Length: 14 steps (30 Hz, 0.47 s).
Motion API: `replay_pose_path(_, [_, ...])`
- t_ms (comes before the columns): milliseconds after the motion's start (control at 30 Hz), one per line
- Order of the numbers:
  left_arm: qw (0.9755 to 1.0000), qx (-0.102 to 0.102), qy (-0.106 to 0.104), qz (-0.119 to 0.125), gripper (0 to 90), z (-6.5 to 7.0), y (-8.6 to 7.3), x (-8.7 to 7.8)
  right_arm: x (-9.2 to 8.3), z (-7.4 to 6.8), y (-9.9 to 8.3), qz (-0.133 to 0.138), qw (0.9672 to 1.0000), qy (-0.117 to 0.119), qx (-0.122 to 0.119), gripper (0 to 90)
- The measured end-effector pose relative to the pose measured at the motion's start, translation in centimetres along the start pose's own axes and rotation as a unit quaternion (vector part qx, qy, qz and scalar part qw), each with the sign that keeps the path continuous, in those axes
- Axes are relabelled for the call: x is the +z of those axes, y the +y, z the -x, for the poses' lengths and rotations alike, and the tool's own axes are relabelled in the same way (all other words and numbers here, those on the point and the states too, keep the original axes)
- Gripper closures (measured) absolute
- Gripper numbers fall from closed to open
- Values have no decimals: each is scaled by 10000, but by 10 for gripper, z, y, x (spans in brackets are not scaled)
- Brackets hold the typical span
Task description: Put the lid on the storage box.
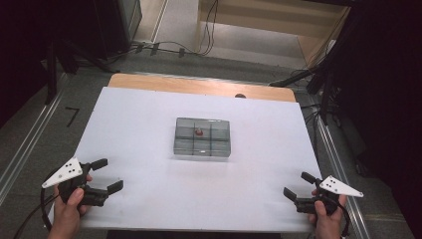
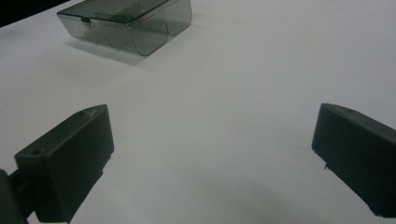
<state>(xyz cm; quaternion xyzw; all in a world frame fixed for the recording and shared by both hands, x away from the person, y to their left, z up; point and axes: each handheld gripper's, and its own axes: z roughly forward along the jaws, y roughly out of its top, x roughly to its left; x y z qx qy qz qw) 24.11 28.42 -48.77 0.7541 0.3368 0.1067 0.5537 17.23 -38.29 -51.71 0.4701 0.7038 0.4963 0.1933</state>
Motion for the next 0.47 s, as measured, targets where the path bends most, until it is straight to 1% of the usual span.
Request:
replay_pose_path(100, [10000, -31, 17, -67, 0, -2, -2, 2, 3, 2, -1, 41, 10000, 28, 4, 0])
replay_pose_path(133, [9999, -21, 6, -98, 0, -2, -2, 3, 4, 4, -2, 19, 10000, 49, 77, 0])
replay_pose_path(167, [9999, -6, 2, -112, 0, -1, -3, 4, 5, 5, -2, 52, 9999, 62, 117, 0])
replay_pose_path(267, [9998, 17, 7, -217, 0, -1, -3, 8, 4, 5, -2, 105, 9998, 94, 147, 0])
replay_pose_path(333, [9998, 5, 19, -211, 0, -1, -3, 9, 3, 5, -2, 119, 9998, 112, 144, 0])
replay_pose_path(467, [9995, 37, 83, -301, 0, 0, -3, 12, 3, 6, -2, 119, 9997, 188, 112, 0])
